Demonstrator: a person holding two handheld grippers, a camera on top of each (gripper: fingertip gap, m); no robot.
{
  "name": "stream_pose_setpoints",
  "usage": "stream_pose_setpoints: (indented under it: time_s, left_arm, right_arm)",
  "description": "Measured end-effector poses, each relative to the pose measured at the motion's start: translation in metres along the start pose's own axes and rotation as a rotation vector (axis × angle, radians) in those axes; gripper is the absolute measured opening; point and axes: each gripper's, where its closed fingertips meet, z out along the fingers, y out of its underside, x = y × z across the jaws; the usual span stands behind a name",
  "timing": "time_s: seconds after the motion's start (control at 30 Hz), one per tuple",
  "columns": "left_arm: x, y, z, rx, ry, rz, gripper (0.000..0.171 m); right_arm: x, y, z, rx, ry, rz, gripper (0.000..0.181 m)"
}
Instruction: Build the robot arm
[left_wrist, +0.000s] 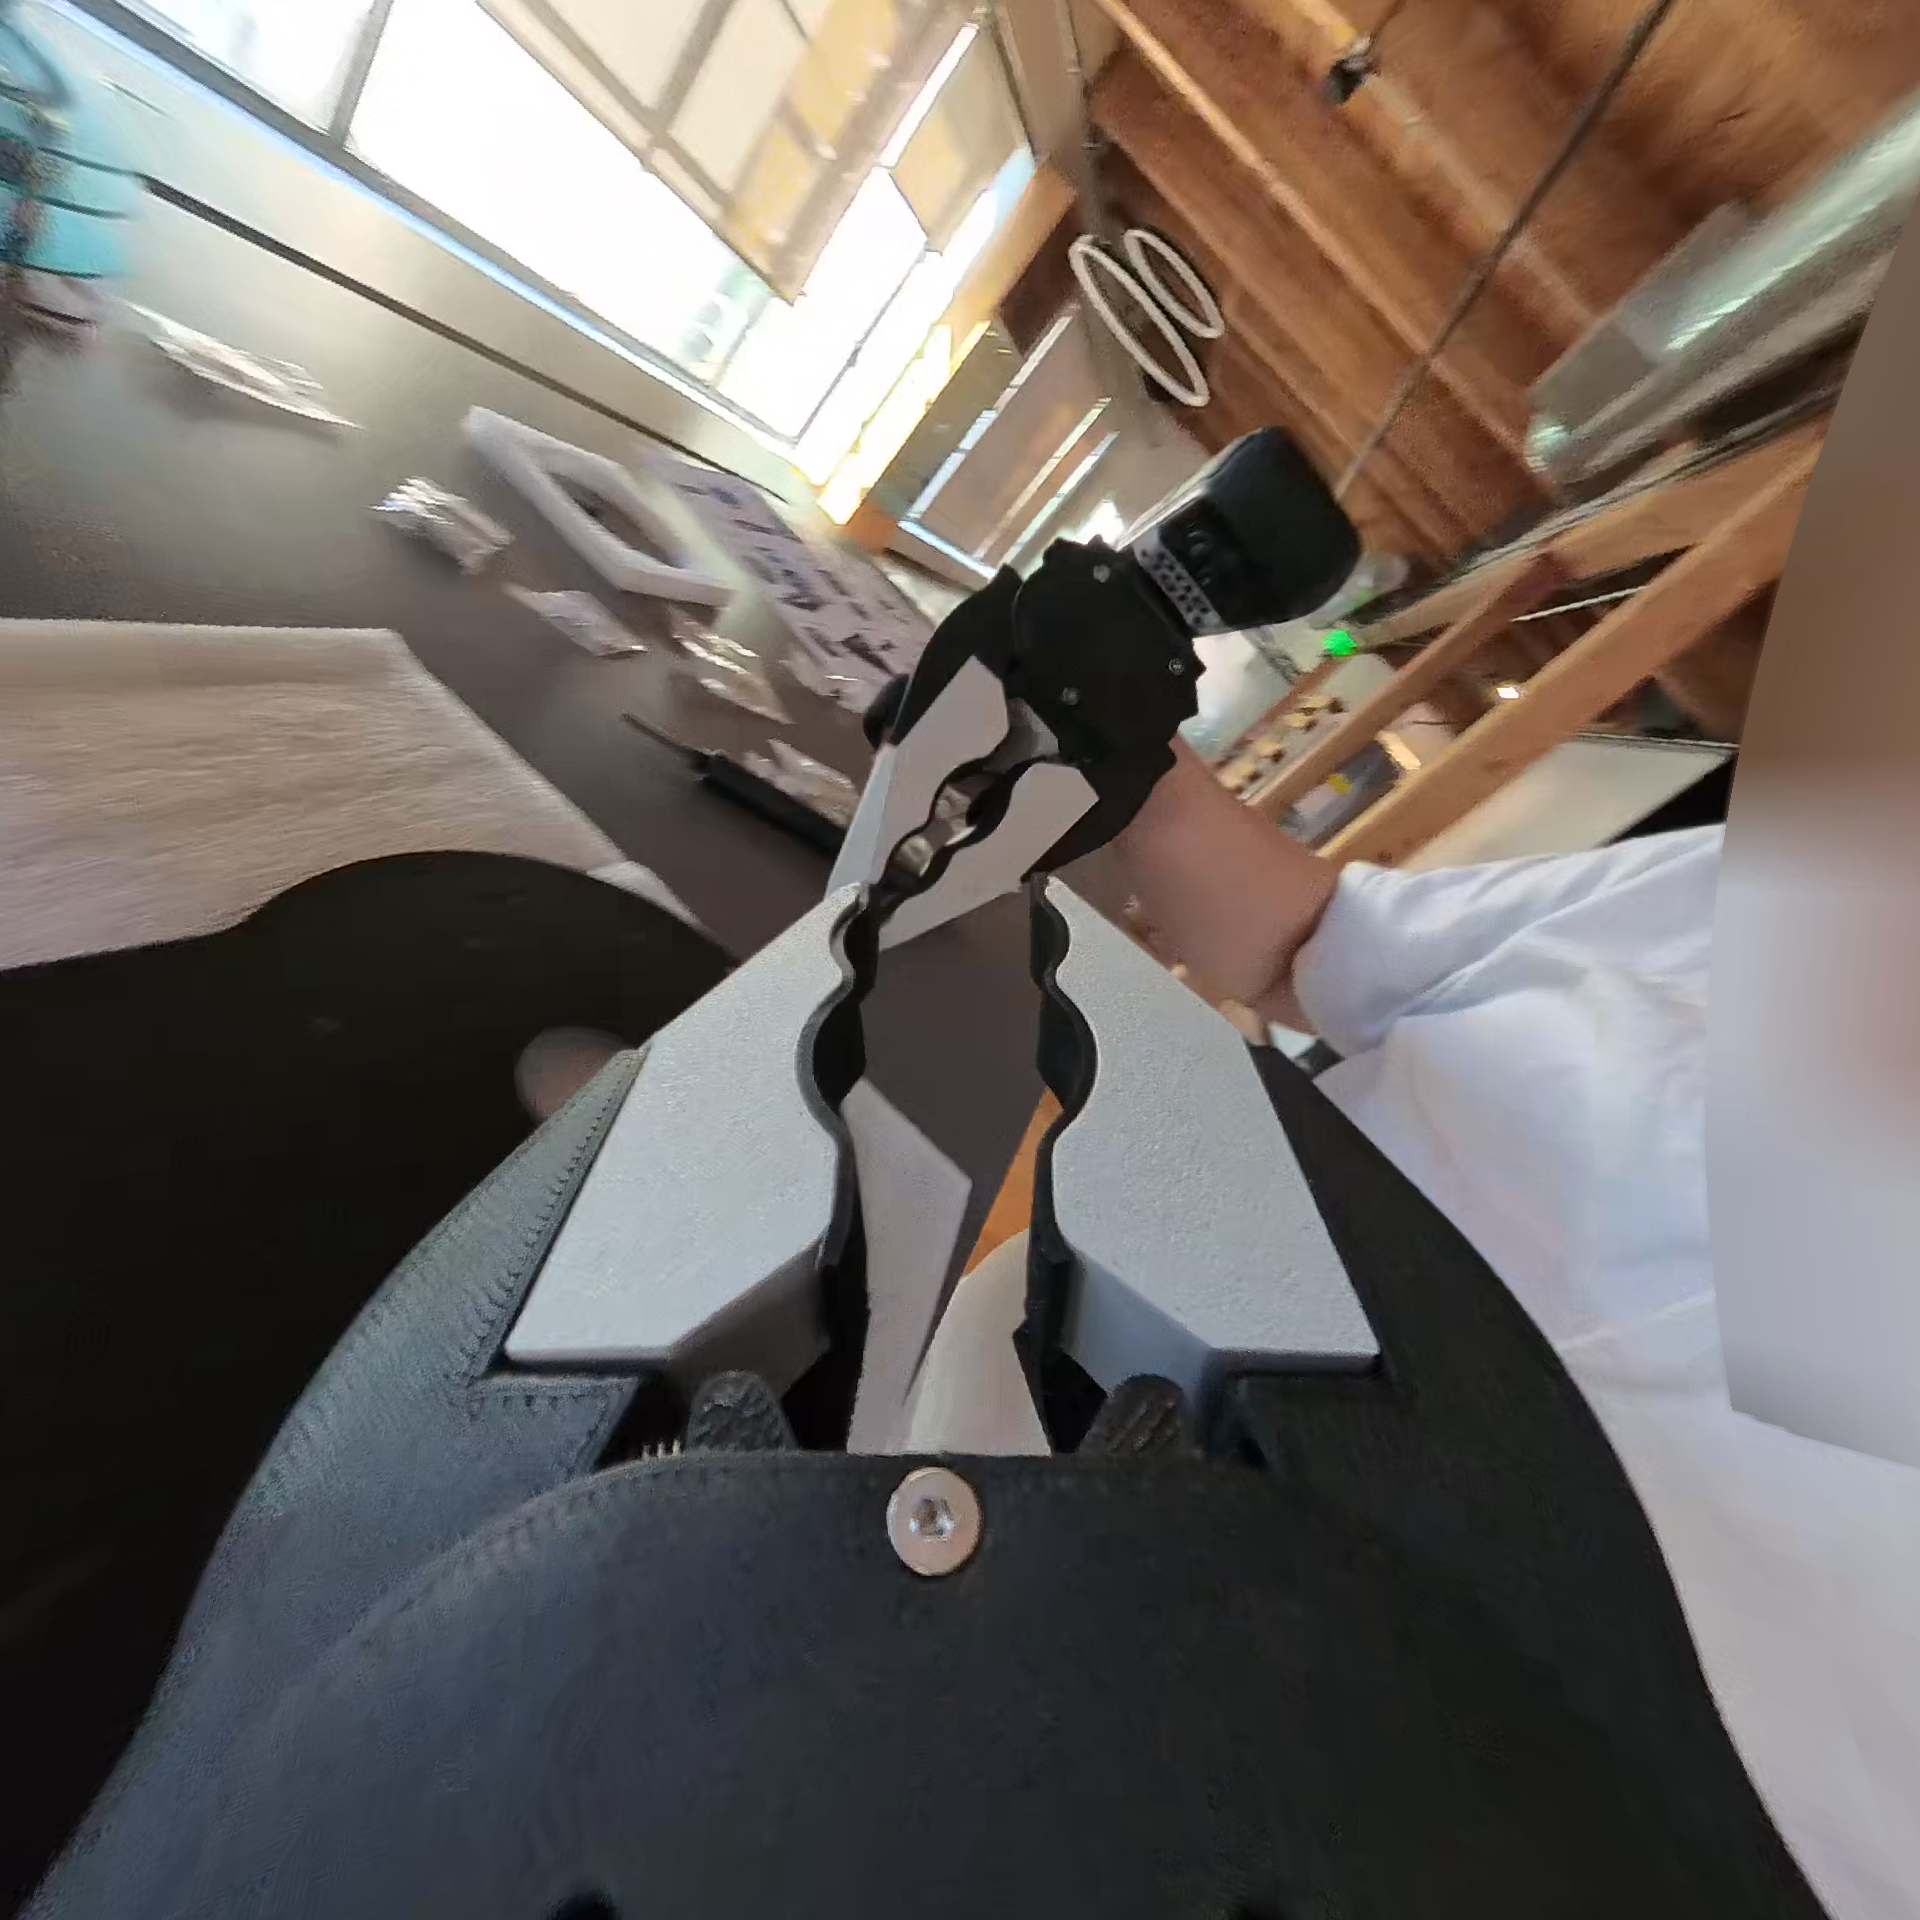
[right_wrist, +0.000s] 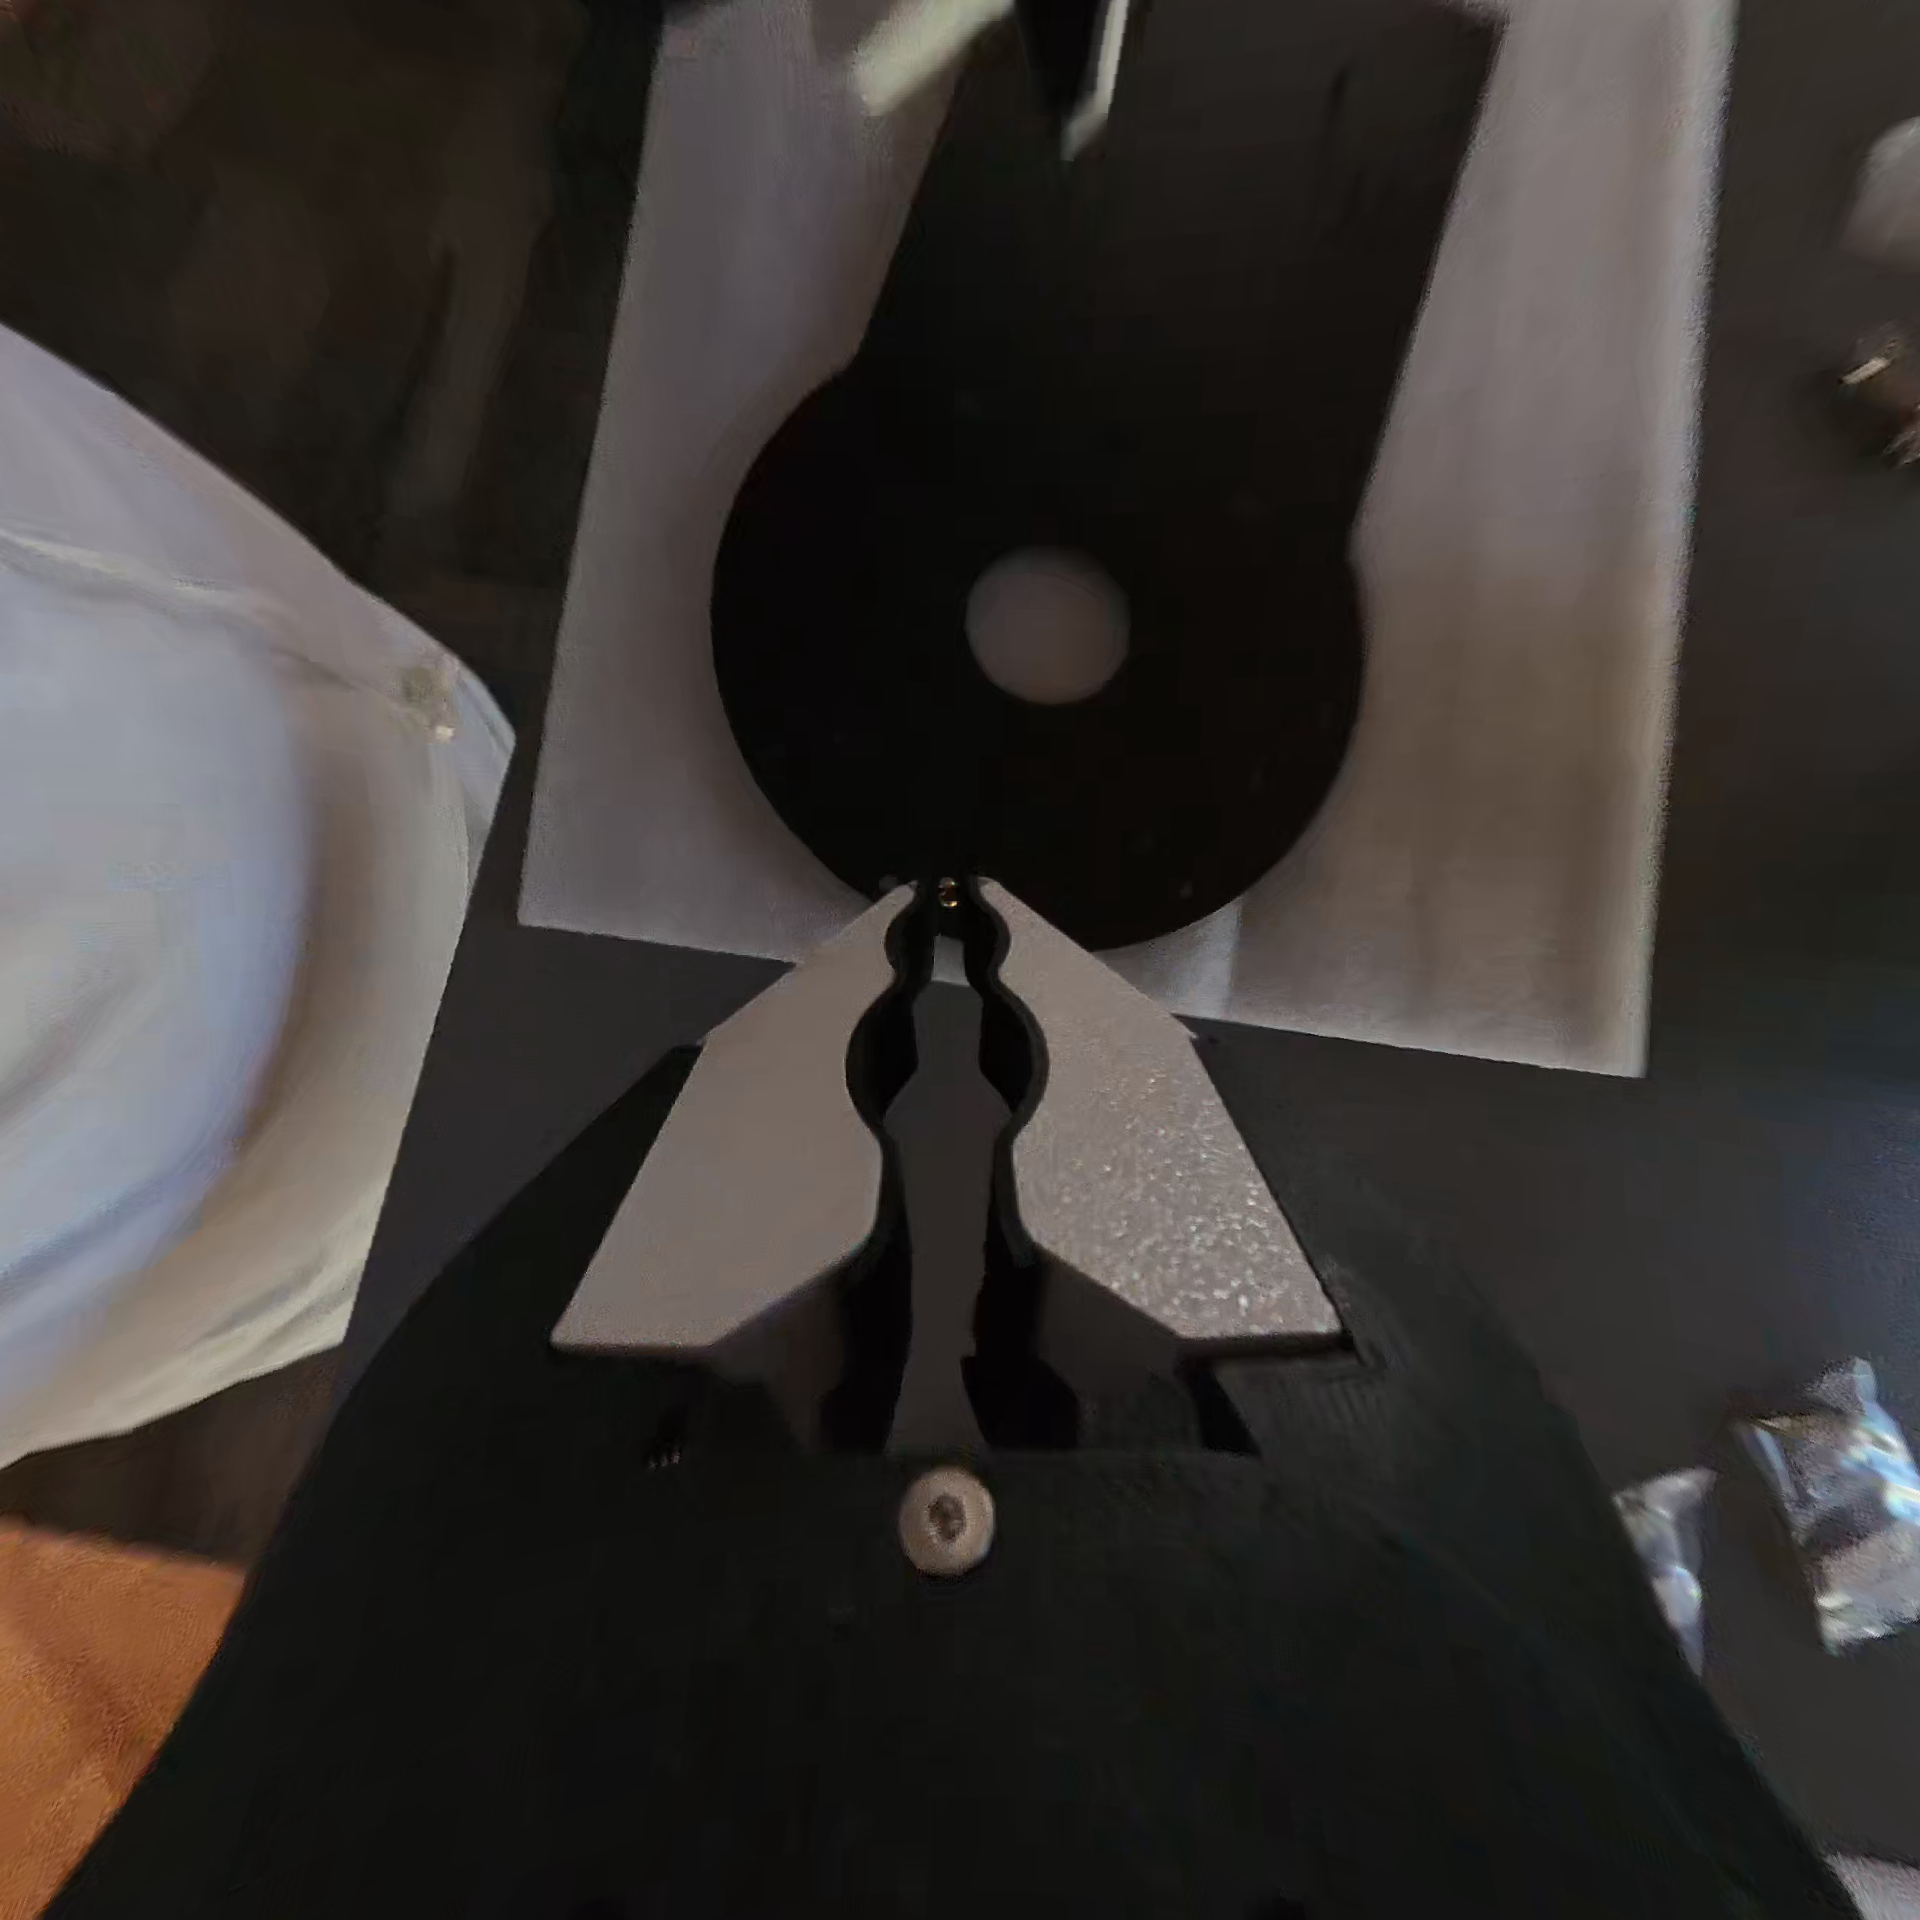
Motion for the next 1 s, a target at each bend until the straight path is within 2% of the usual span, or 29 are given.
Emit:
stream_pose_setpoints:
  time_s: [0.1, 0.27, 0.5, 0.77, 1.0]
  left_arm:
    - [-0.004, 0.003, -0.023, 0.009, -0.069, 0.028, 0.026]
    - [0.004, 0.006, -0.047, 0.06, -0.076, 0.035, 0.024]
    - [0.007, 0.014, -0.063, 0.076, -0.08, 0.034, 0.023]
    - [0.01, 0.018, -0.066, 0.072, -0.073, 0.038, 0.023]
    - [0.013, 0.018, -0.073, 0.076, -0.081, 0.037, 0.024]
  right_arm:
    - [0.0, 0.019, 0.022, -0.161, -0.051, -0.01, 0.004]
    - [0.004, 0.021, 0.024, -0.248, -0.067, -0.011, 0.004]
    - [0.001, 0.021, 0.027, -0.316, -0.094, -0.032, 0.004]
    - [0.001, 0.022, 0.028, -0.389, -0.108, -0.045, 0.004]
    - [0.004, 0.014, 0.017, -0.321, -0.061, -0.01, 0.011]
